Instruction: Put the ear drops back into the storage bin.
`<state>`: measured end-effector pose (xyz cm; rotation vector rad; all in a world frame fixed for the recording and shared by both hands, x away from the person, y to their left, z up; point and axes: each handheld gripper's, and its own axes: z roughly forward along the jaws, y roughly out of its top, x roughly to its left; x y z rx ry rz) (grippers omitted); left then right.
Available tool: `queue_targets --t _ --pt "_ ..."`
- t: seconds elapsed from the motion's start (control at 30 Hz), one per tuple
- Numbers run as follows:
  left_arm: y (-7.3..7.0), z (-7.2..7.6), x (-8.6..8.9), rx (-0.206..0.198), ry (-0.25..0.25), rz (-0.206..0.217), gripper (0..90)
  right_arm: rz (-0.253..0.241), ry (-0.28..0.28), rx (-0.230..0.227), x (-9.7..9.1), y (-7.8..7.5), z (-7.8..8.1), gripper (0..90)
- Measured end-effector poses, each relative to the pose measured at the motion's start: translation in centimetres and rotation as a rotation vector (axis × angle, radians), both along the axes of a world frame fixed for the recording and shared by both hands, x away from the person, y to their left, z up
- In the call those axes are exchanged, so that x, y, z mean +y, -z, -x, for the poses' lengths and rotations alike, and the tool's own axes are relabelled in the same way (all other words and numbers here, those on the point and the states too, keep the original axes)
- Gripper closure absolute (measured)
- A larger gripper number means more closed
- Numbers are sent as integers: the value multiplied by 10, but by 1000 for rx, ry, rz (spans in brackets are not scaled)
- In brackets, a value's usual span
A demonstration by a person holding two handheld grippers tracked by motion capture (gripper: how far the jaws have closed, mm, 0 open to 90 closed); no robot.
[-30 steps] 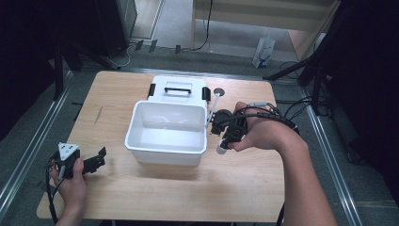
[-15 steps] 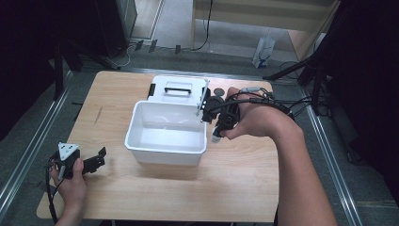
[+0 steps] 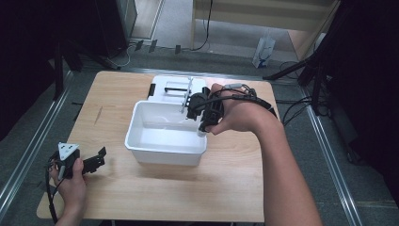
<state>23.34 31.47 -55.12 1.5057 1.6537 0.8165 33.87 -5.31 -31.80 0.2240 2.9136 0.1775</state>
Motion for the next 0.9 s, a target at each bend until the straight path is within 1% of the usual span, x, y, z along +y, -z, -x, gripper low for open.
queue_targets --t 0.13,0.17,0.27,0.3,0.37,0.4,0.5,0.53,0.57,0.63,0.9 --pt "0 0 0 0 0 2 5 9 -28 -20 7 10 -5 720" --pt "0 0 0 0 0 2 4 8 -29 -22 8 11 -5 720" --pt "0 0 0 0 1 3 4 5 -34 -14 10 17 -7 719" --pt "0 0 0 0 1 2 5 7 -37 -18 11 19 -8 719" --pt "0 0 0 0 1 1 5 16 -44 -18 12 24 -9 719" --pt "0 0 0 0 1 1 5 27 -35 -15 12 27 -9 718" --pt "0 0 0 0 1 1 4 29 -46 -16 12 36 -12 718" --pt "0 0 0 0 1 2 4 29 -45 -14 12 40 -13 718" --pt "0 0 0 0 1 1 5 32 -35 -9 11 43 -13 718" --pt "0 0 0 0 0 1 5 36 -34 -3 11 48 -15 718" --pt "0 0 0 0 3 -1 5 53 -99 7 10 72 -20 719"
